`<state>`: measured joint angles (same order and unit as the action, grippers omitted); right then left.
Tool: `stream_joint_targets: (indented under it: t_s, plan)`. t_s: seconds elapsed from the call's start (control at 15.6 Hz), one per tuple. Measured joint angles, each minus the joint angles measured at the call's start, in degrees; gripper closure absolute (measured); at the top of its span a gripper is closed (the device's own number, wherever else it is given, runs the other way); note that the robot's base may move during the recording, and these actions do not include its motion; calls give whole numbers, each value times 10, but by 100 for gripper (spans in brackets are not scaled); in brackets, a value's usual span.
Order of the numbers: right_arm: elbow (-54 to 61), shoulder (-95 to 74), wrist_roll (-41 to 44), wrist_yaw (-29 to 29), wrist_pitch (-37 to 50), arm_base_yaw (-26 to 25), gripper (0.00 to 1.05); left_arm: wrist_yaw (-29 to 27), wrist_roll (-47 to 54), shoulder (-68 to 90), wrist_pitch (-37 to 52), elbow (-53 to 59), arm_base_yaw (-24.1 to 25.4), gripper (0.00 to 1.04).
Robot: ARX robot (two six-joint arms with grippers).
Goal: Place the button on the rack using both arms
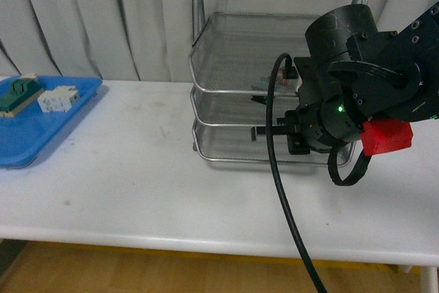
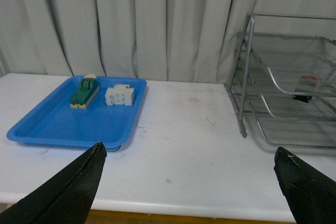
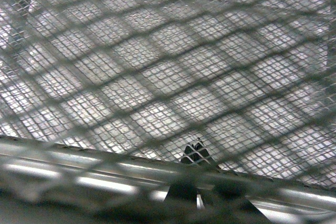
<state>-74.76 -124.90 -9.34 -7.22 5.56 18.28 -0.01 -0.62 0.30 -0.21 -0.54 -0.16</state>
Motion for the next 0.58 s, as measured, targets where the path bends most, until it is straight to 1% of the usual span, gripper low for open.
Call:
stream_joint_targets:
  t_s: [0.32, 0.45, 0.58]
  plan:
    - [-1, -4, 0, 1, 5, -3, 103, 0, 0, 0, 0, 0, 0, 7]
    - [12, -1, 0, 13, 19, -3, 103, 0, 0, 0, 0, 0, 0, 7]
    - [57, 24, -2, 35, 33, -3, 103, 0, 0, 0, 0, 0, 0, 7]
